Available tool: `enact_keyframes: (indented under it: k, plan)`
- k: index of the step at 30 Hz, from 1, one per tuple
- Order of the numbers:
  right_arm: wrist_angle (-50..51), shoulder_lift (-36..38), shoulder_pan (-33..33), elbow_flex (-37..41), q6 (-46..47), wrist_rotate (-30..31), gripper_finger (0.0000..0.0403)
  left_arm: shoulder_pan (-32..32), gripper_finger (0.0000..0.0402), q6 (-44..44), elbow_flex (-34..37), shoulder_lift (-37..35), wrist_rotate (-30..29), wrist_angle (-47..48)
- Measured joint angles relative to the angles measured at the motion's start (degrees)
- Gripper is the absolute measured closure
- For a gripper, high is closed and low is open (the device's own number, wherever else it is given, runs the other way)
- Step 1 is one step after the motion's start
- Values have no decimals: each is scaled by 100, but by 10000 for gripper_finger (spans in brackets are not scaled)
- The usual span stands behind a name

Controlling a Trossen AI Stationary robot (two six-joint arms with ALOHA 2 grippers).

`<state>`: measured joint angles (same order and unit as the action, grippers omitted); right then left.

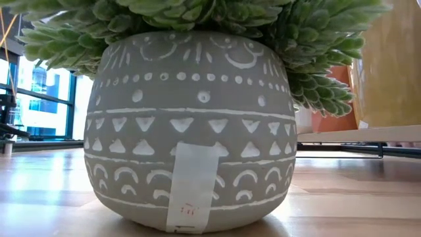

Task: Place coffee mugs
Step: Return to Home Position

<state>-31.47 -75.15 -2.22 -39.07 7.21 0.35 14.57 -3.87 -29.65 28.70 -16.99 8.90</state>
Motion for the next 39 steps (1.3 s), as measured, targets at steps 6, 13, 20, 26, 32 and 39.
enact_keyframes:
  k: [6,13,20,26,32,39]
  plan:
    - [-320,493,0,704,-22,-55,403,0,266,4,282,-39,0,-123]
    - [-333,1008,-4,1422,-356,-237,403,6,266,-191,590,-100,-17,-302]
    - [-370,1544,-46,1783,21,-195,403,2,266,-159,590,-100,-759,-340]
    - [-383,1887,-177,1777,109,-212,403,2,266,-156,592,-102,-1104,-624]
    - [-369,2015,-197,1773,182,-211,403,2,266,-154,592,-76,-1104,-616]
    - [-349,2015,-197,1772,47,-211,403,2,266,-150,592,-68,-1104,-575]
